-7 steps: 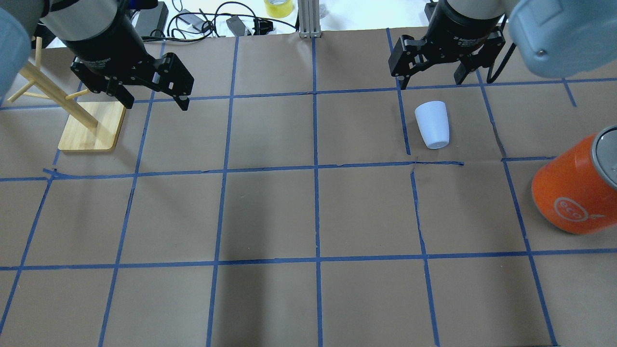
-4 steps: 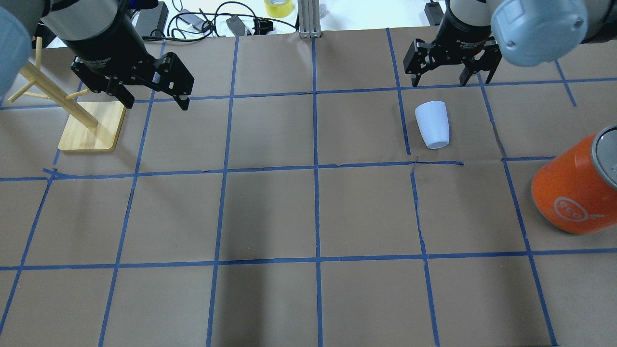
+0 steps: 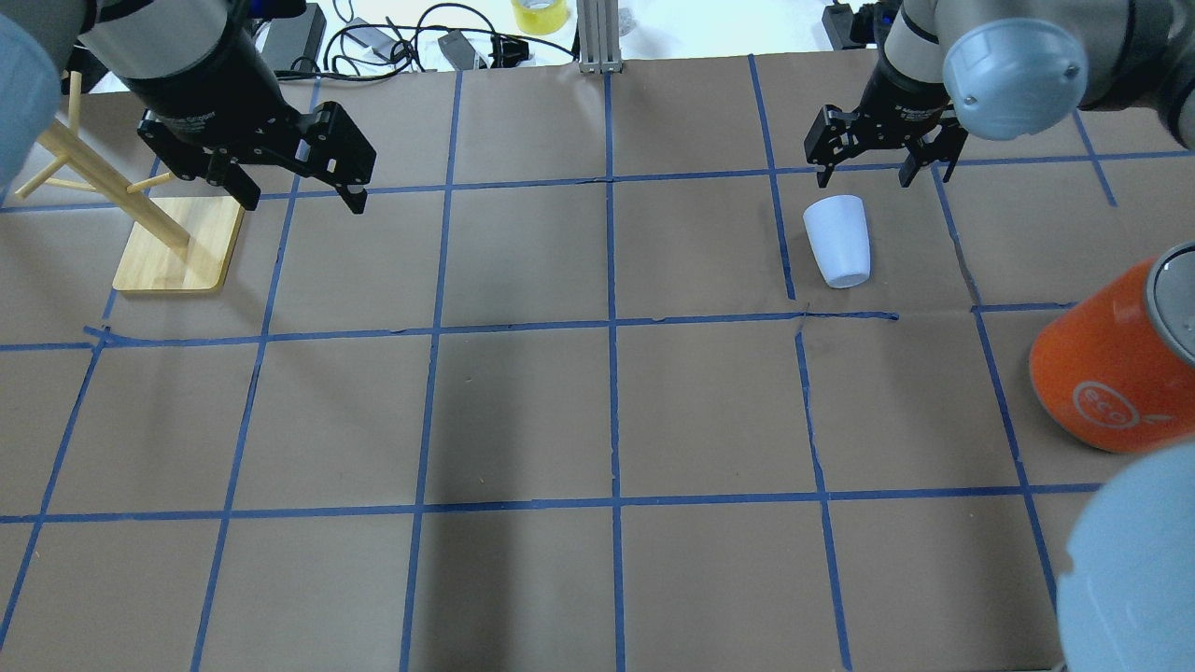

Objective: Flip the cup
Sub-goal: 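Lower the right gripper over the white cup and grasp it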

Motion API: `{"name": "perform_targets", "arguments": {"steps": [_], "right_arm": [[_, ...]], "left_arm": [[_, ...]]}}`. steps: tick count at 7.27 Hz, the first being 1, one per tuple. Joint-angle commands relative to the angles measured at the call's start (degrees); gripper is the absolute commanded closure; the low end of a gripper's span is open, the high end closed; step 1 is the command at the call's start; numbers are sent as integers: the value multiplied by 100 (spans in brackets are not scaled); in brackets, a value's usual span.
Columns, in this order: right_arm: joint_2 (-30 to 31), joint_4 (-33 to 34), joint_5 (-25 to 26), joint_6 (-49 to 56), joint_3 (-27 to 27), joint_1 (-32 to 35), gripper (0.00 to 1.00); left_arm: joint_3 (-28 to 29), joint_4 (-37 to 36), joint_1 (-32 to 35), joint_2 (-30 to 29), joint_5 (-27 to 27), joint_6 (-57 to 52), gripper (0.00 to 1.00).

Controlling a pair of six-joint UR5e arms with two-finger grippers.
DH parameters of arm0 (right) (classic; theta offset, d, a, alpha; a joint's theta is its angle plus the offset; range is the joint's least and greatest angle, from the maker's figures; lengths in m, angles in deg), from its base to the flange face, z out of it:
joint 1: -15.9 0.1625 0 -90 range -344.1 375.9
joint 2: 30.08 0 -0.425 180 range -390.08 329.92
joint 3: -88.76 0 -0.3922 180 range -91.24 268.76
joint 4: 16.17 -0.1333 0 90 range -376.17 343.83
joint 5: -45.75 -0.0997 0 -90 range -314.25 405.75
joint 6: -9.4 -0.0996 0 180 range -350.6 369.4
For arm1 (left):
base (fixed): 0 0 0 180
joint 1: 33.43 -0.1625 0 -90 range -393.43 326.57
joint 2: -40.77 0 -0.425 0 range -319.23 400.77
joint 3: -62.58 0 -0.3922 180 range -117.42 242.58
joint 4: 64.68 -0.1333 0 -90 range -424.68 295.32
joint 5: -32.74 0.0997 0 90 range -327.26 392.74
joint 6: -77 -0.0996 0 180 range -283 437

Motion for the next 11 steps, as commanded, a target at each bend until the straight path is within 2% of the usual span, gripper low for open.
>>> {"name": "perform_targets", "arguments": {"steps": [1,2,4,5,6,7,8,9,10,11], "right_arm": [[-470,932,9,200,381,-8,5],[-550,1337,18,427,610,-60,4],[-595,1517,9,447,779,-166,6],[-603,1517,1,438,779,-166,12],[-603,1517,1,438,779,-166,26],[-586,1517,-8,429,727,-166,30],[-490,1482,-52,447,674,-157,30],[-341,1473,-461,638,674,17,30],[-305,1516,-517,945,665,323,31],[-365,1760,-518,1696,587,744,31]], "left_arm": [[0,0,0,0,0,0,0],[0,0,0,0,0,0,0],[0,0,0,0,0,0,0],[0,0,0,0,0,0,0],[0,0,0,0,0,9,0],[0,0,0,0,0,0,0],[0,0,0,0,0,0,0],[0,0,0,0,0,0,0],[0,0,0,0,0,0,0],[0,0,0,0,0,0,0]]}}
